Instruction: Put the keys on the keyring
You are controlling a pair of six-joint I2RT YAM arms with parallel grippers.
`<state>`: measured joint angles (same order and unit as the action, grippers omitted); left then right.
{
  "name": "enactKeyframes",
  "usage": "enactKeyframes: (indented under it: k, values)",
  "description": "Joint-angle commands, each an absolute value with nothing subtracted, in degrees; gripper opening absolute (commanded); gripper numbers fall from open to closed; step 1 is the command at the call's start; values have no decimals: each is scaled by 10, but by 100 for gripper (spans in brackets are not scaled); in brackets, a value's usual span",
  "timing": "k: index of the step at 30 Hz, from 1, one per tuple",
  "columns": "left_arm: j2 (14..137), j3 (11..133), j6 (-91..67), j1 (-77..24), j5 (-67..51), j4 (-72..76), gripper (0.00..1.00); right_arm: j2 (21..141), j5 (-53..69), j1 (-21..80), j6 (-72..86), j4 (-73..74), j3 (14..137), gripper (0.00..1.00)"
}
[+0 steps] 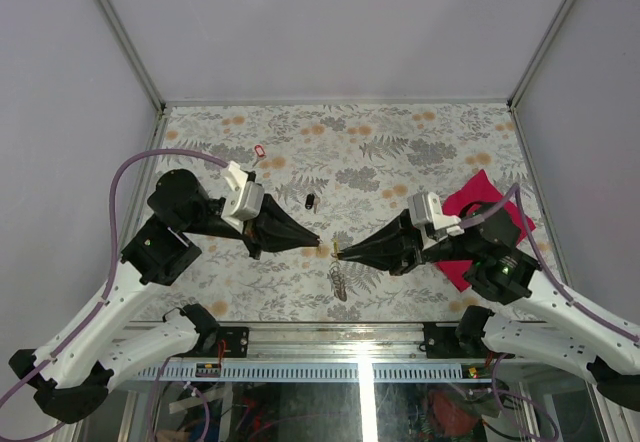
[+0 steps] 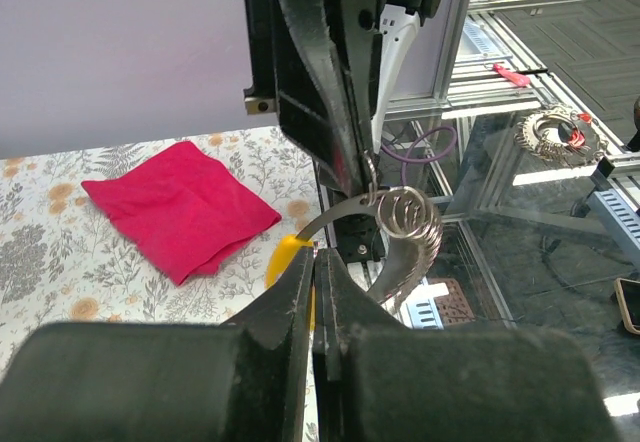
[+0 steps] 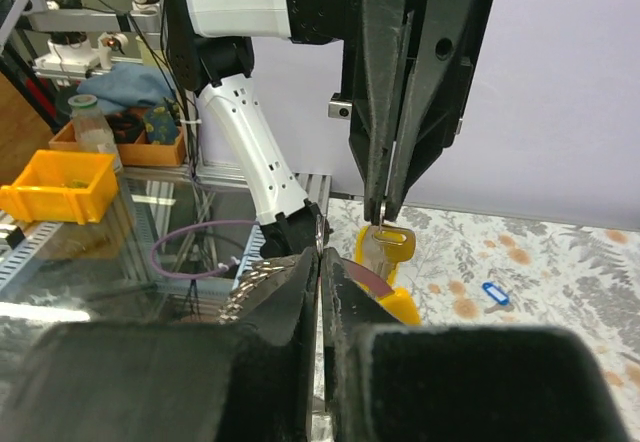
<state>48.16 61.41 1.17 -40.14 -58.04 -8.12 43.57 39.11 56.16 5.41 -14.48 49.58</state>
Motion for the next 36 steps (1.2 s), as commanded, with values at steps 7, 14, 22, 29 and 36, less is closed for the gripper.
enactKeyframes:
  k: [7, 14, 22, 29, 36]
  values:
    - [472, 627, -1, -406, -599, -29, 0, 456, 384, 565, 172, -282, 468, 0]
    - [471, 625, -1, -407, -599, -24, 0, 464, 379, 564, 203, -313, 463, 0]
    - [471, 624, -1, -407, -598, -23, 0, 470, 366, 565, 214, -297, 464, 0]
    - [468, 622, -3, -407, -598, -23, 0, 477, 351, 565, 219, -272, 473, 0]
    - [466, 623, -4, -407, -601, -23, 0, 476, 332, 564, 224, -271, 473, 0]
